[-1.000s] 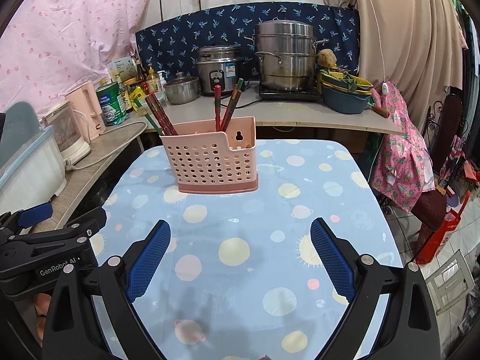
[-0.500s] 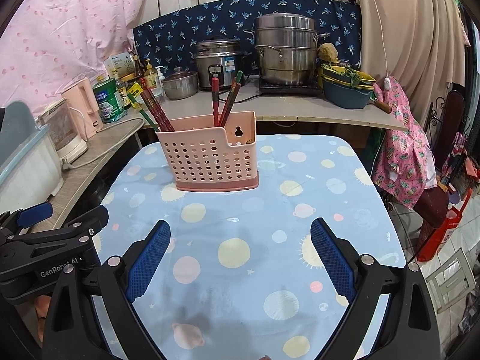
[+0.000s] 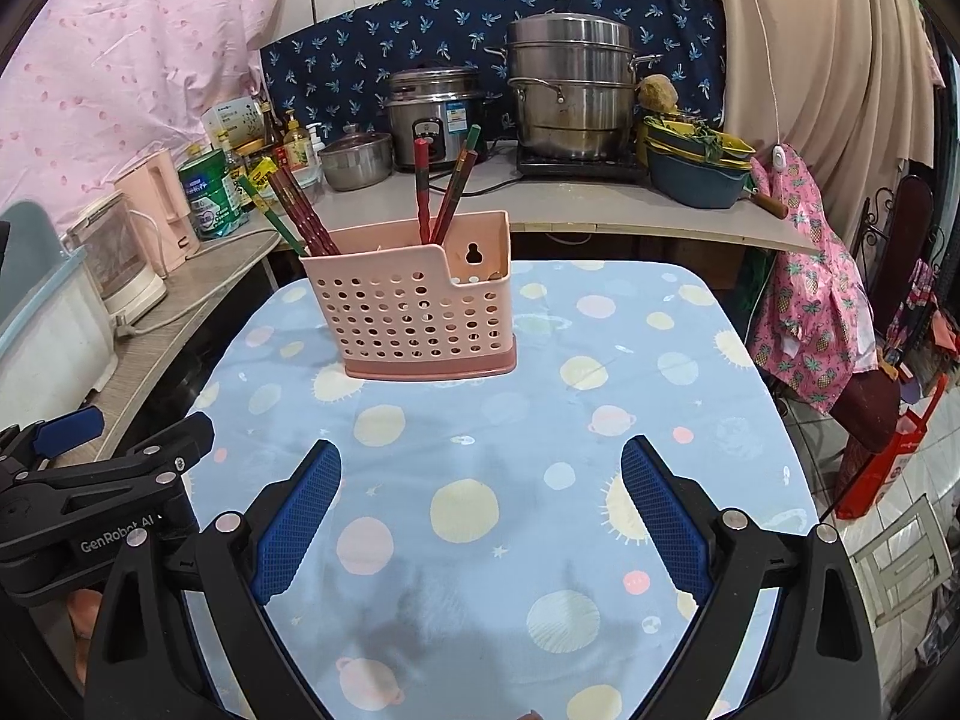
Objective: Organize utensils
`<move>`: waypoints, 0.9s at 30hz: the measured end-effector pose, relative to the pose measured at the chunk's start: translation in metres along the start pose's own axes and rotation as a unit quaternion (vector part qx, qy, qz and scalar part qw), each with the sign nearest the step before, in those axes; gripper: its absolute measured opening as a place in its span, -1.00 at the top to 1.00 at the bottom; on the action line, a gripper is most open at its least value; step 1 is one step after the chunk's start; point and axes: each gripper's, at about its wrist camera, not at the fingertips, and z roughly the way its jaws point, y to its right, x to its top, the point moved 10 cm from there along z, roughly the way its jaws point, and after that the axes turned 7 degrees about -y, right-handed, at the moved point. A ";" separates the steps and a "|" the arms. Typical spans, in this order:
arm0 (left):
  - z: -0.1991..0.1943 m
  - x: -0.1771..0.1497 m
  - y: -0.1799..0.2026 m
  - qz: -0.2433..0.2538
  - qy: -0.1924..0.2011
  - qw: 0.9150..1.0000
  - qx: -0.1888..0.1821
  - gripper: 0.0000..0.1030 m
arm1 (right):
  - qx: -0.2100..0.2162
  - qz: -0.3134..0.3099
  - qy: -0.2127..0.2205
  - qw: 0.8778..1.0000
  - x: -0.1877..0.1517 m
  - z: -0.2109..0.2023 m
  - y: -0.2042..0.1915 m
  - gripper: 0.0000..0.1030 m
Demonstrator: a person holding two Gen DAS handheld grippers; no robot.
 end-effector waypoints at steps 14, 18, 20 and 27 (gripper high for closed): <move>0.013 0.002 0.001 0.001 -0.009 1.000 0.004 -0.85 | -0.003 0.000 -0.007 1.000 0.002 0.013 0.001 -0.76; 0.013 0.002 0.002 0.002 -0.009 1.000 0.005 -0.85 | -0.003 0.000 -0.007 1.000 0.003 0.014 0.001 -0.76; 0.014 0.002 0.002 0.003 -0.009 1.000 0.006 -0.85 | -0.002 0.000 -0.008 1.000 0.003 0.015 0.000 -0.76; 0.015 0.004 0.004 0.003 -0.008 1.000 0.006 -0.85 | -0.003 -0.003 -0.008 1.000 0.003 0.019 -0.001 -0.76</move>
